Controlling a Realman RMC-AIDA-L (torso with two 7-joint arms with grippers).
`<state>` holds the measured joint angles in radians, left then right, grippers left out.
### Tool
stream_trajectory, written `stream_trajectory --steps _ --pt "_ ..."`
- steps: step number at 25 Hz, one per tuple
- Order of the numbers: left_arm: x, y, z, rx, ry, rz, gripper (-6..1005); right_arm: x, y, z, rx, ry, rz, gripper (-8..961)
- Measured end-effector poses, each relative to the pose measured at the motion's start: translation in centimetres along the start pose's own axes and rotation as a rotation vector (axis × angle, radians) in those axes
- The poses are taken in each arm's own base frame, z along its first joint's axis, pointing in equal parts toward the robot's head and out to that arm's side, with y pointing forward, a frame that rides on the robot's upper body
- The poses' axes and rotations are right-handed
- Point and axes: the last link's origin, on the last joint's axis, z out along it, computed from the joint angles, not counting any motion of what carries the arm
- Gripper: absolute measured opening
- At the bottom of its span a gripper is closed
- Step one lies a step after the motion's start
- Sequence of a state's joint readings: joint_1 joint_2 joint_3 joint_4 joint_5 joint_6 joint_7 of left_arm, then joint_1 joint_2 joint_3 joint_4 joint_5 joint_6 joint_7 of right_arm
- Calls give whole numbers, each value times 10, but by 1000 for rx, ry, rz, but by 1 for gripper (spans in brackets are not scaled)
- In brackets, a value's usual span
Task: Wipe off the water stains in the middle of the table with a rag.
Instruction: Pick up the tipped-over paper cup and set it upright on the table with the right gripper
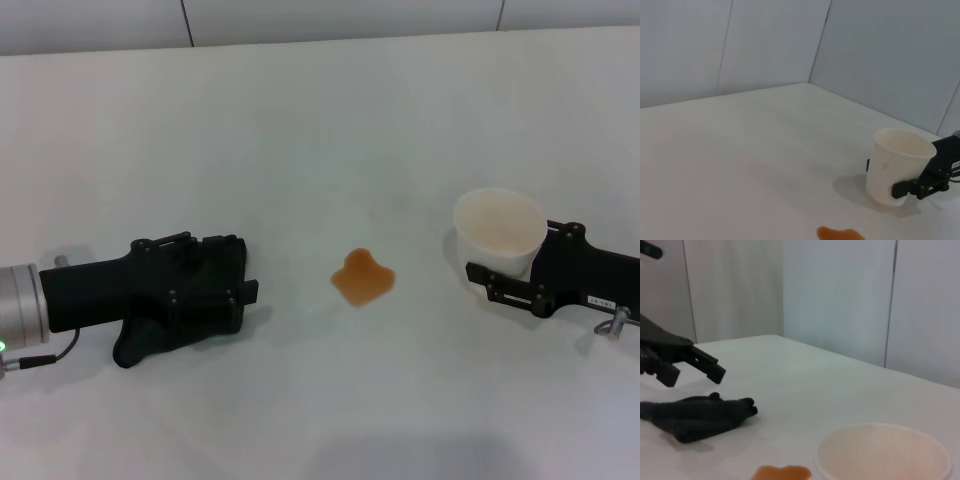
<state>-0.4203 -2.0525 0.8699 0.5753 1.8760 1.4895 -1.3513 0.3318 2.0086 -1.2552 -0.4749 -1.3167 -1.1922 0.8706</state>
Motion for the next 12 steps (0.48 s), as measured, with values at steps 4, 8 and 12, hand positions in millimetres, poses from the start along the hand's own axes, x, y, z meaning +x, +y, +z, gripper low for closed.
stream_trajectory --steps 4,8,12 --pt "1 0 0 0 0 2 842 -2 -1 1 -15 7 20 689" --pt "1 -1 1 1 0 2 842 -3 -1 1 -20 8 12 752" --pt "1 -1 1 1 0 4 841 -3 -1 2 -20 9 11 814"
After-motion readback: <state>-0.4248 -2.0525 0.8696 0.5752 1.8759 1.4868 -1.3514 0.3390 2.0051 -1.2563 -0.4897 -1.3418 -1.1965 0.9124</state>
